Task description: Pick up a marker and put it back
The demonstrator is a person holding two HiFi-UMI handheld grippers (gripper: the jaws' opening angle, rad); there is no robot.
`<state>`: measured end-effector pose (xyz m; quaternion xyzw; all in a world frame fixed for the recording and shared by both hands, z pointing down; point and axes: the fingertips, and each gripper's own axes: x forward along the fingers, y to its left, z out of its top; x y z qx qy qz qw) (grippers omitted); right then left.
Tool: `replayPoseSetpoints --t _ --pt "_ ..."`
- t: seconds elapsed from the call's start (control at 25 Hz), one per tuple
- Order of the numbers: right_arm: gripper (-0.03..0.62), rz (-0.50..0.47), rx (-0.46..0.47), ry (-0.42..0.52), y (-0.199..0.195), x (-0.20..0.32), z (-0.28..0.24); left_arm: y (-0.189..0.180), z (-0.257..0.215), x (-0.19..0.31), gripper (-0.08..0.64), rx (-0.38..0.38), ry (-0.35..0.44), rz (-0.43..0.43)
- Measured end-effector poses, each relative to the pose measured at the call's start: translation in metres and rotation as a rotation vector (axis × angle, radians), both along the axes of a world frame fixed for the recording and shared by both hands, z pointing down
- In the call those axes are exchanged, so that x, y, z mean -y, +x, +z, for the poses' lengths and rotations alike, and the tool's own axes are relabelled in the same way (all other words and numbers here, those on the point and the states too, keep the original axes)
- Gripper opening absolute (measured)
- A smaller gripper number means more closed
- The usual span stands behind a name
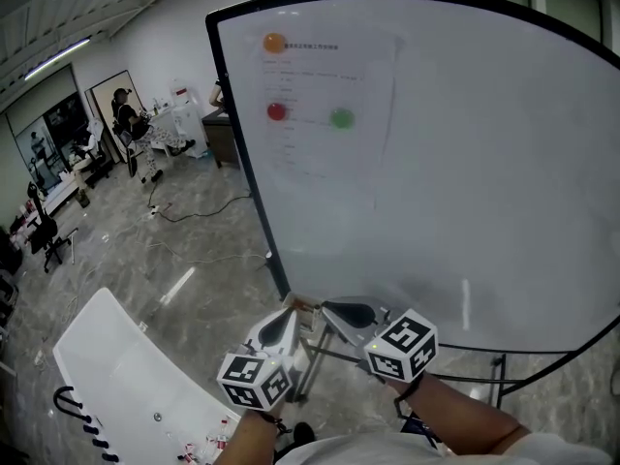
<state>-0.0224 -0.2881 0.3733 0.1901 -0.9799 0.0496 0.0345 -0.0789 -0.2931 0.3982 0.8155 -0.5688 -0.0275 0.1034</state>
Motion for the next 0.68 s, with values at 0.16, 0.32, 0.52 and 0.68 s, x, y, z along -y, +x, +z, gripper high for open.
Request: replayPoseSetpoints --t 0.16,0.32,0.52,0.68 --pt "0.002 -0.013 0.007 -0.008 0.001 -0.001 0.001 0.005 -0.001 0.001 0.002 0.003 0.003 0.002" --pt "0.003 -0.029 0.014 -0.018 0.001 -0.002 0.001 0.007 -0.003 0.003 0.002 -0.002 0.004 0.000" --pt "0.003 -0.029 0.023 -0.014 0.005 0.000 -0.003 0.014 -0.009 0.004 0.002 -0.002 0.014 0.010" --pt "0.003 -0.032 0.031 -0.018 0.007 0.000 -0.006 0.017 -0.013 0.005 0.002 0.001 0.019 0.010"
